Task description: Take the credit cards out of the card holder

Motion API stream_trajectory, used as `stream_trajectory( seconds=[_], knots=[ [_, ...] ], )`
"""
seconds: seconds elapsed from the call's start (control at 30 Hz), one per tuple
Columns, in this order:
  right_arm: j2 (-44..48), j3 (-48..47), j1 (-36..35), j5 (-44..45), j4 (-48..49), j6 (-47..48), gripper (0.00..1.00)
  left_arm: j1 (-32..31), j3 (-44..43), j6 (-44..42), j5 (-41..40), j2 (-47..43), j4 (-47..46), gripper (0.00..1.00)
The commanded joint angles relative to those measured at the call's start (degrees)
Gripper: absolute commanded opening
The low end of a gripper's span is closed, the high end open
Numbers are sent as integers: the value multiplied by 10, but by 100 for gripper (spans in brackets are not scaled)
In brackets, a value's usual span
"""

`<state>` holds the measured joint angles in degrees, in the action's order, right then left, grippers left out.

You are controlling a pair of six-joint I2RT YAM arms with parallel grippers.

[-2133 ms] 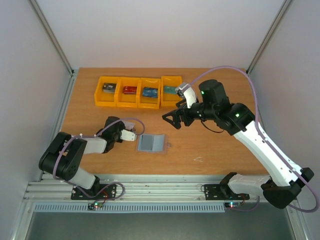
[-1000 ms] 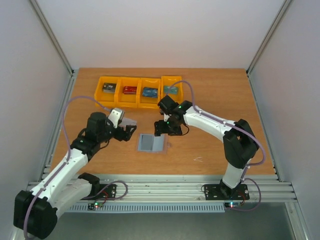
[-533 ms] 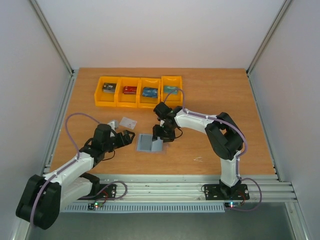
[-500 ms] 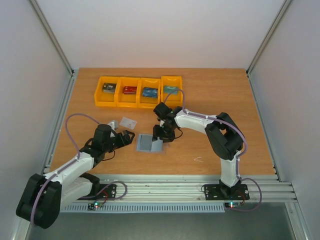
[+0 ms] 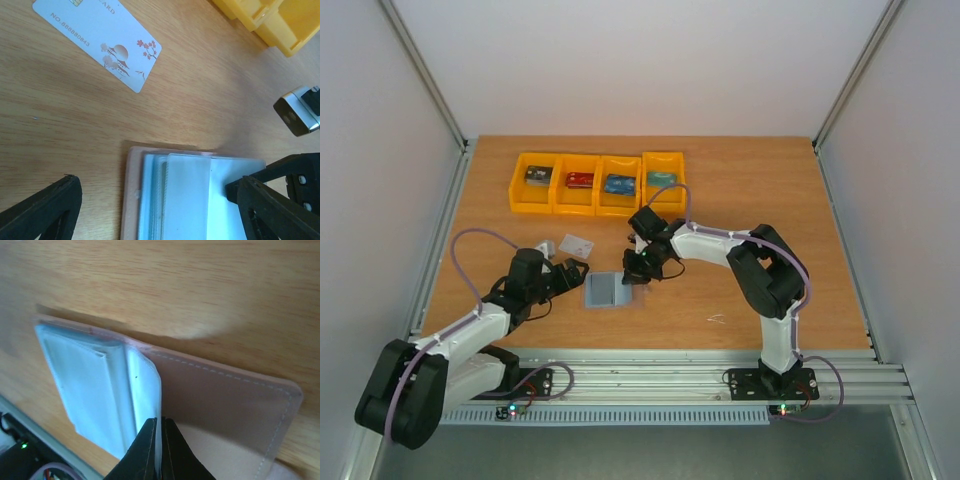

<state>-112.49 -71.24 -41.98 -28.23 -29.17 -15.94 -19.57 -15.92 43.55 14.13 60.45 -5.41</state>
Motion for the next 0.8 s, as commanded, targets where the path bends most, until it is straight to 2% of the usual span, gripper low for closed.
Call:
stream_trajectory(
  seconds=[0.0, 0.1, 0.2, 0.27, 0.37, 0.47, 0.67, 0.77],
  knots=[
    [38, -1, 13, -46, 48, 25, 1, 2, -5, -10, 10, -18, -39, 86],
    [81, -16, 19, -57, 30, 71, 1, 6, -19, -36, 48, -40, -43, 86],
    [121, -31, 19, -66, -11, 139, 1, 11, -64, -92, 128, -69, -41, 87],
    [147, -38, 20, -73, -37, 180, 1, 11, -111, -166, 177, -90, -2, 88],
    [192, -65, 20, -84, -81, 227, 1, 12, -171, -237, 203, -120, 77, 91],
    [230, -115, 20, -94, -141, 272, 1, 12, -203, -259, 233, -148, 114, 92],
    [296, -222, 20, -129, -236, 337, 1, 14, -237, -267, 279, -208, 127, 95],
    [316, -272, 19, -137, -269, 355, 1, 17, -281, -305, 295, -216, 155, 97]
  ],
)
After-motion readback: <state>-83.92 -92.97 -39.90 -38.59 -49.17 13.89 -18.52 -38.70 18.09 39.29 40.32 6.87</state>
